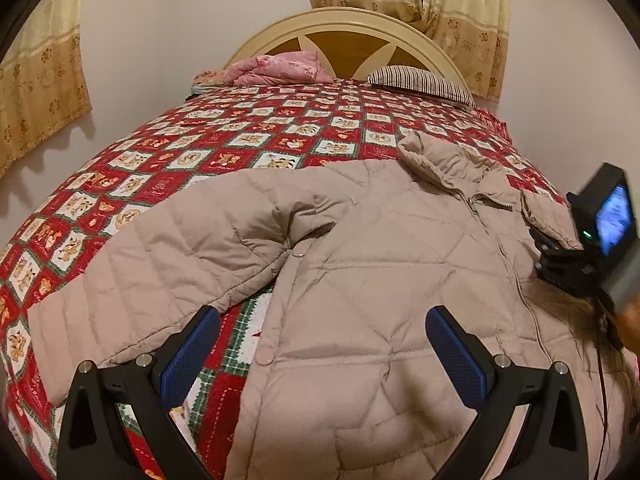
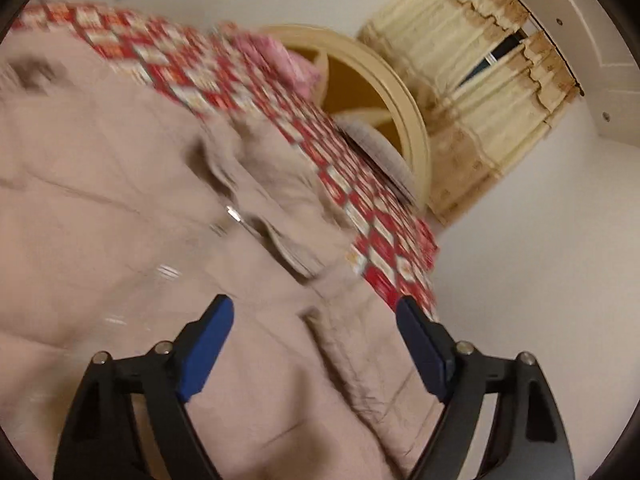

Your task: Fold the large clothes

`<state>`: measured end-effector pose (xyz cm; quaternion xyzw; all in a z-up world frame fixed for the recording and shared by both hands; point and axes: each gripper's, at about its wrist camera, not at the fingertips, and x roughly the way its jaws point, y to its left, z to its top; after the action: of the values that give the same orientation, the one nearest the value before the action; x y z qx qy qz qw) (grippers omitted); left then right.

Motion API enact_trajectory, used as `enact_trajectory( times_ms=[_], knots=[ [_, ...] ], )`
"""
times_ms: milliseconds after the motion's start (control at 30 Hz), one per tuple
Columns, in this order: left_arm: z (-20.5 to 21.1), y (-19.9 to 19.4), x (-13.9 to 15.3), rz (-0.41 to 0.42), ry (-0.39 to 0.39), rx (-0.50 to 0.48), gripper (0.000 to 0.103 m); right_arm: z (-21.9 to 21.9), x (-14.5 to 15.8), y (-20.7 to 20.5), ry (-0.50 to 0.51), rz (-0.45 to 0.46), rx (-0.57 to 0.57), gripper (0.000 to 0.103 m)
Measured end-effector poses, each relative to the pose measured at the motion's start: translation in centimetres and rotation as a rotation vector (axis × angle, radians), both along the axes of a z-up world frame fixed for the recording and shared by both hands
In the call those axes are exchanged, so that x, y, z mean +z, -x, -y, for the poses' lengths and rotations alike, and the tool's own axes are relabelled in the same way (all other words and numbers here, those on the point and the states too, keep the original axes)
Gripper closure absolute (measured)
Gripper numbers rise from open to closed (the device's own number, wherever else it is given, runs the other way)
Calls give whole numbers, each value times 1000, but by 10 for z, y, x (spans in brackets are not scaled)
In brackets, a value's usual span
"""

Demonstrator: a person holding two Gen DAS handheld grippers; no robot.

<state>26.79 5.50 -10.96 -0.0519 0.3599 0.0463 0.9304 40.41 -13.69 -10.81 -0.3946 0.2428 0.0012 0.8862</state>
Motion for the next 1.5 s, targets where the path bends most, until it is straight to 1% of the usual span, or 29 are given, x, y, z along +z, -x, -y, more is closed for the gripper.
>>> enact_trajectory(
  times_ms=[67,133,167,200,233,267,300,333,400,500,600,700,733,800,833,933,1033,1067,1100,1133,1167,1233,1300,1367,1400,1433,1467,1500],
  knots=[
    [1,-3,-3,-8,-2,-2,1,9,-13,-26,17,-43,-60,19],
    [2,-7,-6,-14,-5,-3,1,16,-20,-41,4,-65,-95,19],
    [2,-9,-7,-18,-7,-2,1,18,-22,-49,11,-68,-106,21],
    [1,-10,-8,-24,-8,-2,1,22,-24,-51,17,-68,-114,26],
    [1,-11,-9,-29,-9,-2,1,27,-26,-52,26,-63,-128,54],
    [0,-12,-9,-33,-8,-1,1,30,-26,-57,34,-66,-143,86],
    [-1,-12,-8,-31,-8,2,1,32,-25,-58,34,-73,-151,96],
    [-2,-11,-7,-27,-8,4,1,35,-20,-54,25,-62,-144,94],
    [-5,-8,-5,-17,-8,9,1,35,-9,-39,22,-17,-118,95],
    [-9,-4,-1,-6,-2,17,1,26,12,-3,16,46,-56,95],
    [-10,-3,4,5,2,21,1,10,37,46,-10,113,37,96],
    [-11,-1,9,17,3,28,1,-11,51,86,-35,155,142,96],
    [-11,-1,11,21,2,30,1,-20,54,99,-42,163,193,96],
    [-12,-2,17,30,-9,38,1,-39,51,125,-36,172,273,96],
    [-13,-1,20,36,-16,49,1,-48,49,136,-52,160,321,96],
    [-18,-1,25,46,-28,80,1,-71,33,150,-79,107,427,96],
    [-23,-4,27,39,-36,103,1,-85,8,151,-81,58,470,95],
    [-23,-5,28,38,-38,104,1,-87,-1,146,-93,24,477,91],
    [-22,-5,30,41,-45,103,1,-88,-7,144,-97,-4,482,83],
    [-20,-6,33,46,-56,98,1,-89,-14,142,-88,-36,481,53],
    [-19,-7,36,53,-66,95,1,-89,-12,144,-90,-42,486,33],
    [-15,-10,42,69,-78,92,1,-77,3,154,-161,-47,514,32],
    [-12,-15,52,86,-81,95,1,-61,24,160,-239,-71,495,32],
    [-4,-21,62,109,-55,94,1,-34,52,159,-362,-77,461,32],
    [2,-24,66,120,-35,86,1,-20,62,155,-414,-73,432,32],
    [10,-27,68,132,-15,74,1,-2,72,145,-472,-60,379,32],
    [27,-33,68,148,8,31,1,15,78,134,-514,-43,315,32],
    [40,-39,66,147,10,-10,1,42,83,115,-568,-29,208,32]
  ],
)
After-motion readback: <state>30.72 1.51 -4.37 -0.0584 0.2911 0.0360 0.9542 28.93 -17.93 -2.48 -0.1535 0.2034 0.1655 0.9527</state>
